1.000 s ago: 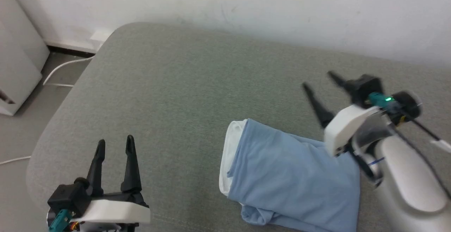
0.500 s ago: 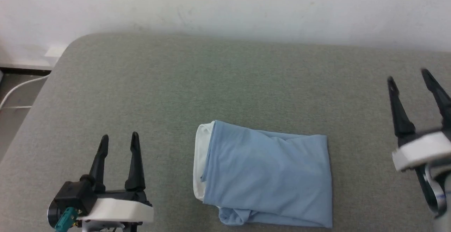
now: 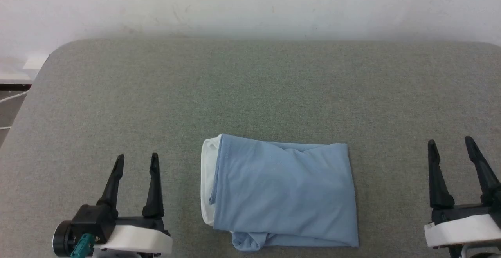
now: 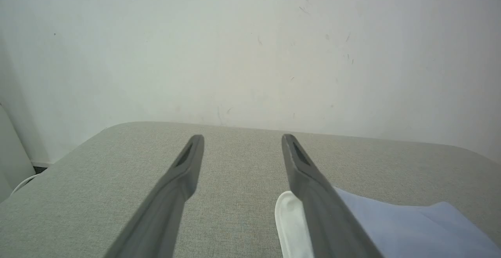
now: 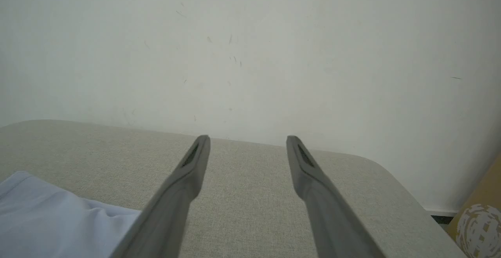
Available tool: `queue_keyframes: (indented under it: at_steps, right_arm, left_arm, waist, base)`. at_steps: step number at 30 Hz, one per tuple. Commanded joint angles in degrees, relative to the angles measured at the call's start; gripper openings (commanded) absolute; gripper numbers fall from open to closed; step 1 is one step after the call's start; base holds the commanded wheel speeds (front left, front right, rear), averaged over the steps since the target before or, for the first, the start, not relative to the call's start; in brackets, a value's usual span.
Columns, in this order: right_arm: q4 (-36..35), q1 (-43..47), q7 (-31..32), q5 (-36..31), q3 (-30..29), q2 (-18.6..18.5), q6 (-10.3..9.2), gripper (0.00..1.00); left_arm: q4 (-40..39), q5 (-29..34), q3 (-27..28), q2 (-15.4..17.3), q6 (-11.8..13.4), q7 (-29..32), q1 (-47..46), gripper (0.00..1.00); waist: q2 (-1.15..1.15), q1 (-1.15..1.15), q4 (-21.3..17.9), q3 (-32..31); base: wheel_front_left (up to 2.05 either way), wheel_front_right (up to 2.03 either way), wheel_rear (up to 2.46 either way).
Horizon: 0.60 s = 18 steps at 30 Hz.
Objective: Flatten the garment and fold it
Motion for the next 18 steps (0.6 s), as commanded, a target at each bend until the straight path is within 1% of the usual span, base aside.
queue_keyframes:
  at_steps: [1,6,8,10,12,14,16,18]
  right_arm:
    - [-0.3,0.9,-0.6,-0.2,0.2,0.6,-0.06,1.0]
    - [0.1,1.4,-0.2,-0.4,1.4,0.9,-0.06,1.0]
    - [0.1,1.5,1.5,0.5,1.9,0.5,-0.06,1.0]
    - [0.3,1.6,4.4,2.4,2.7,-0.5,-0.06,1.0]
    - [0.9,1.7,9.4,5.7,3.2,-1.5,-0.06,1.0]
    - [1.6,1.3,14.6,11.4,4.0,-2.5,-0.06,1.0]
    - [2.3,0.6,19.1,15.9,5.2,-5.2,-0.06,1.0]
    - [3.2,-0.3,23.8,21.4,6.3,-7.0,-0.06,1.0]
  left_arm:
    - [-0.1,0.3,0.3,0.0,-0.7,-0.3,0.8,1.0]
    - [-0.4,0.3,0.2,-0.1,-0.6,-0.3,1.2,1.0]
    - [-0.6,0.1,-0.1,-0.1,-0.5,-0.3,1.0,1.0]
    - [-0.6,-0.1,-0.5,-0.1,-0.4,-0.3,0.7,1.0]
    - [-0.7,-0.4,-1.0,-0.1,-0.3,-0.3,0.4,1.0]
    - [-0.6,-0.7,-1.3,-0.1,-0.3,-0.3,0.3,1.0]
    - [-0.4,-0.8,-1.6,-0.1,-0.3,-0.3,0.0,1.0]
    - [-0.3,-0.8,-2.0,-0.1,-0.2,-0.3,-0.4,1.0]
  waist:
    - [0.0,0.0,-0.1,0.1]
    - [0.0,0.0,0.3,0.2]
    - [0.0,0.0,0.6,0.5]
    - [0.0,0.0,1.0,0.9]
    - [0.0,0.0,1.5,1.3]
    - [0.0,0.0,2.1,1.9]
    - [0.0,0.0,2.7,2.7]
    - [0.0,0.0,3.5,3.7]
  base:
    - [0.0,0.0,0.0]
    - [0.0,0.0,0.0]
    - [0.0,0.0,0.0]
    - [0.0,0.0,0.0]
    - [0.0,0.0,0.0]
    - [0.0,0.0,0.0]
    - [0.0,0.0,0.0]
    - [0.0,0.0,0.0]
